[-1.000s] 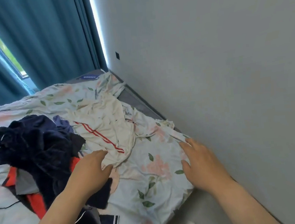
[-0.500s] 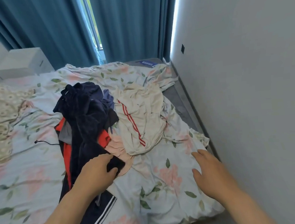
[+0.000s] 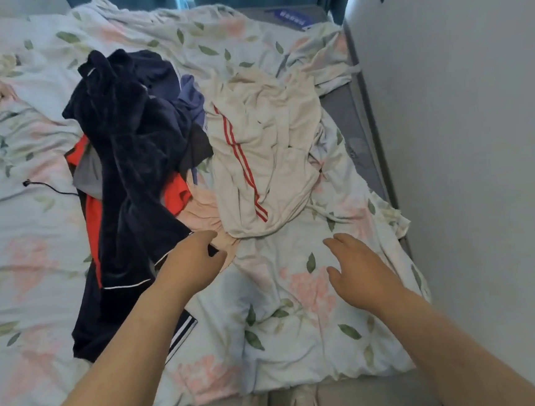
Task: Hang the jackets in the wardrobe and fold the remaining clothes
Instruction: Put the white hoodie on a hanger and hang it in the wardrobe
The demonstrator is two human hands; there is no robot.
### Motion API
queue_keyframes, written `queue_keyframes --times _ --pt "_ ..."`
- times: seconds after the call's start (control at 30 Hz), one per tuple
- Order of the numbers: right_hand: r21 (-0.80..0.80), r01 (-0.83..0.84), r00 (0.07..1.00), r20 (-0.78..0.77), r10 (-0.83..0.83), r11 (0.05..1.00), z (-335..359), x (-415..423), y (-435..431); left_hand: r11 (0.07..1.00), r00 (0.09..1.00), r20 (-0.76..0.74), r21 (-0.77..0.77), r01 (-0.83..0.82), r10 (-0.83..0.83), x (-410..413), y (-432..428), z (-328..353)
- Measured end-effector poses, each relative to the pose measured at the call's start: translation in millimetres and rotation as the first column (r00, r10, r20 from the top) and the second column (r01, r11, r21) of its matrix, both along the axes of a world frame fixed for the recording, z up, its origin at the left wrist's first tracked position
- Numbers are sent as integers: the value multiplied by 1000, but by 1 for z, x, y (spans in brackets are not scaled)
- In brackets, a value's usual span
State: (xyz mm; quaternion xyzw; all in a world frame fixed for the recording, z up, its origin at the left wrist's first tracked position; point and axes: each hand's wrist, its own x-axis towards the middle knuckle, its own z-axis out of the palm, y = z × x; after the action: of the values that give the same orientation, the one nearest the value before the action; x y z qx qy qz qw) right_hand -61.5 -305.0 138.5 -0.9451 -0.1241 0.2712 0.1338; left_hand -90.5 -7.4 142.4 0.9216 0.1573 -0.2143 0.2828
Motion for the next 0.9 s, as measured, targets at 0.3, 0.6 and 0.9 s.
queue_keyframes --times 0.3,0.6,0.9 --pt "-2 -181 982 -51 180 984 -154 97 17 985 990 -84 -120 -120 111 66 -15 -153" --pt "73 -380 921 120 370 922 -267 173 83 926 956 -15 -245 -286 292 130 -11 -272" --pt "161 -205 975 123 187 965 -300 185 98 727 768 101 -418 -545 633 144 -9 -307"
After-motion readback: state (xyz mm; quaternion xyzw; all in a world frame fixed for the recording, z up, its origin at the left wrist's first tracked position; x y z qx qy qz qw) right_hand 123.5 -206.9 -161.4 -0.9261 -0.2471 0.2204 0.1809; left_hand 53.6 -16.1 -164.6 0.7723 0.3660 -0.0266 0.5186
